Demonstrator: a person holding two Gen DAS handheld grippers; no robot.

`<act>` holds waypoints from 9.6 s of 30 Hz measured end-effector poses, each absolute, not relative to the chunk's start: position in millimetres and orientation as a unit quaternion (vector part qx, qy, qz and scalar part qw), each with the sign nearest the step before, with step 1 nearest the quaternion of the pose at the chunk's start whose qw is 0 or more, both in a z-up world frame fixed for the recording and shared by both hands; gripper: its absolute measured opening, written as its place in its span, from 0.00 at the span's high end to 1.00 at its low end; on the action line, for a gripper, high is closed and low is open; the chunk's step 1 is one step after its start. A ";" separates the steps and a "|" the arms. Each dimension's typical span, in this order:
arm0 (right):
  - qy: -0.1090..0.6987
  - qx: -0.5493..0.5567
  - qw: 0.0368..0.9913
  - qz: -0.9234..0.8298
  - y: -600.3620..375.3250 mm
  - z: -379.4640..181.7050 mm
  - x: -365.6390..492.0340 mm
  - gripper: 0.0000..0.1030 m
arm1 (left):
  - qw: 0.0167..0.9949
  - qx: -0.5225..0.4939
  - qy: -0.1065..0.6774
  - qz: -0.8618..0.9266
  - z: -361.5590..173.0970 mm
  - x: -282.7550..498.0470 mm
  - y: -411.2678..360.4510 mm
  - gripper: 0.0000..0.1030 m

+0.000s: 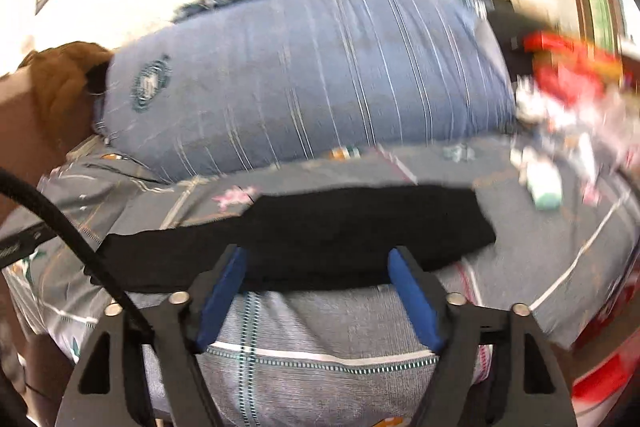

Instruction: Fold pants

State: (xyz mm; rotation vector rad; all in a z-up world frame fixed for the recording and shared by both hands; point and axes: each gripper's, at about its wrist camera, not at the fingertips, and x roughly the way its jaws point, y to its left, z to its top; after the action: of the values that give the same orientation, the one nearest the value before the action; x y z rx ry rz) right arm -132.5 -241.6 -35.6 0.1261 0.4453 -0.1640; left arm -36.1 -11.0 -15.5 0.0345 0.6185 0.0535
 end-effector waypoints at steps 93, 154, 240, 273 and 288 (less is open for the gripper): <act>0.381 -0.059 0.917 0.102 -148.0 -85.4 -33.0 0.15 | 0.889 -0.094 0.447 0.029 -113.3 9.1 72.6 0.20; 0.431 0.031 0.849 0.303 -183.9 -37.2 142.7 0.93 | 0.862 -0.155 0.434 -0.210 -73.3 62.7 -59.2 0.89; 0.443 0.172 0.878 0.062 -266.4 -98.3 92.0 0.88 | 0.860 -0.192 0.445 -0.157 -93.5 45.6 37.7 0.54; 0.353 0.278 0.891 0.068 -339.9 -99.1 19.7 0.45 | 0.860 -0.087 0.466 -0.186 -86.9 129.2 -50.5 0.46; 0.313 0.415 0.851 -0.068 -478.3 -145.0 -81.9 0.43 | 0.786 0.095 0.483 -0.374 -59.4 152.3 -320.5 0.42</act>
State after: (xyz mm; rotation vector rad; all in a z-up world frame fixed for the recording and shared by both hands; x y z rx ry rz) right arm -81.9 -478.3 -145.0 0.8740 0.6593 -0.1439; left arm 152.3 -320.5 -59.4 0.2052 1.0418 -0.8072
